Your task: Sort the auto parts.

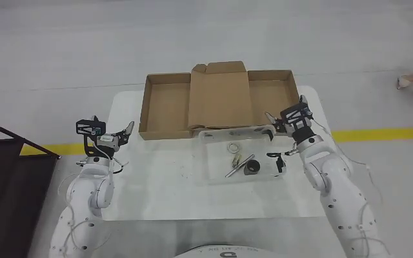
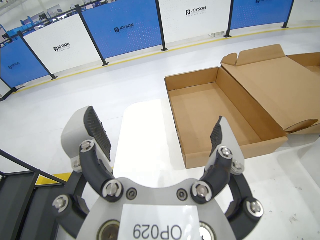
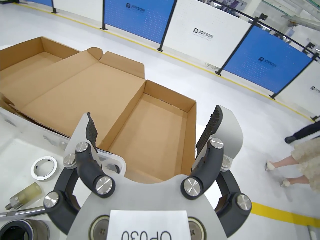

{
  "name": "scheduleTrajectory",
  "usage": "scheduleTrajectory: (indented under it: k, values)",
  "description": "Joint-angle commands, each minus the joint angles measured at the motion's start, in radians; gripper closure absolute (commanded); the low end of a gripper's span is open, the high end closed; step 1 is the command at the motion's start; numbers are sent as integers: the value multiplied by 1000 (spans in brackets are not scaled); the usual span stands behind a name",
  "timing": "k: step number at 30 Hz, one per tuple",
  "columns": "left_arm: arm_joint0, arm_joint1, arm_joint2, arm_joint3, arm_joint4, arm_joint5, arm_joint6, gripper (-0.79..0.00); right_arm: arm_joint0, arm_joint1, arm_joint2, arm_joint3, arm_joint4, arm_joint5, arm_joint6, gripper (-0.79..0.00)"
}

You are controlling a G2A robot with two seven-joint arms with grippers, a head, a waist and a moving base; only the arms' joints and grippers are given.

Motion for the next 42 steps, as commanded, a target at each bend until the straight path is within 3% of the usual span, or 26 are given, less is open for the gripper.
scheduleTrajectory:
  k: [1,9,19,23,26,34,42]
  values:
    - [0,0,0,0,0,0,0,-785,22,6,20,-12,3,-84,8,-785]
    - [0,0,0,0,0,0,0,-785,24,8,35,-12,7,-100,7,-785]
    - [0,0,0,0,0,0,0,-785,45,36,-10,-1,-19,-576,109,-785]
    - [0,0,0,0,0,0,0,-785,31,46,2,-5,0,-664,113,-659]
    - [0,0,0,0,0,0,0,-785,28,49,-10,-2,-19,-685,133,-403]
    - [0,0,0,0,0,0,0,-785,50,59,-48,27,-30,-766,187,-357]
    - [0,0,0,0,0,0,0,-785,41,84,-34,61,16,-817,171,-369]
